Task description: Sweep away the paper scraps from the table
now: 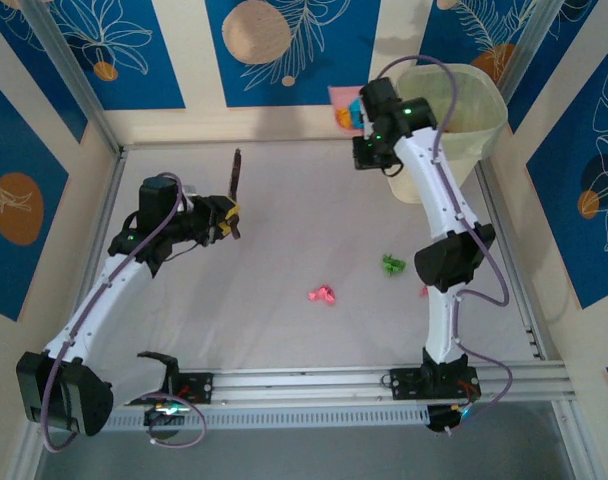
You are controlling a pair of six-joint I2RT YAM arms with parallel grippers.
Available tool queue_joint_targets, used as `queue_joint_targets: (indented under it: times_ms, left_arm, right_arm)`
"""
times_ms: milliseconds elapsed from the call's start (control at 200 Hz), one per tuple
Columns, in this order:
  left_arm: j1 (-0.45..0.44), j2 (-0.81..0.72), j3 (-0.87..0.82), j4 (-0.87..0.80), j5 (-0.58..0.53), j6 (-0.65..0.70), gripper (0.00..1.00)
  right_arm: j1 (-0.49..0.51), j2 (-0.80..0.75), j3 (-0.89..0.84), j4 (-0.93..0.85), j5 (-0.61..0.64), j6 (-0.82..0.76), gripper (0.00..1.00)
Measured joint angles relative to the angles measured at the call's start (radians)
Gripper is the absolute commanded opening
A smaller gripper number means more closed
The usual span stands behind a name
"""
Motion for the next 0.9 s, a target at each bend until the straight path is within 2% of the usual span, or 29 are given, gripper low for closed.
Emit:
queue_joint_targets:
  times_ms: [210,585,755,900]
  left_arm:
    - [0.0,0.0,0.0,0.0,0.0,0.0,0.0]
    - [0.0,0.005,0.016,-0.019,0.005,0.003,0.0]
    - [-0.001,0.016,0.045,-0.035,0.011,0.003,0.0]
    - [-0.003,0.023,0.058,-0.042,0.012,0.003,0.0]
  right_arm:
    - [-0.097,0.0,0.105,-0.027,-0.048,0.011,0.0]
    - [-0.264,0.0,0.128,-0.027,-0.216,0.044,0.0]
    - [-0.352,0.0,0.146,-0.011,-0.399,0.126,0.0]
    - [-0.456,-0.023,0.063,0.075,-0.666,0.295,0.0]
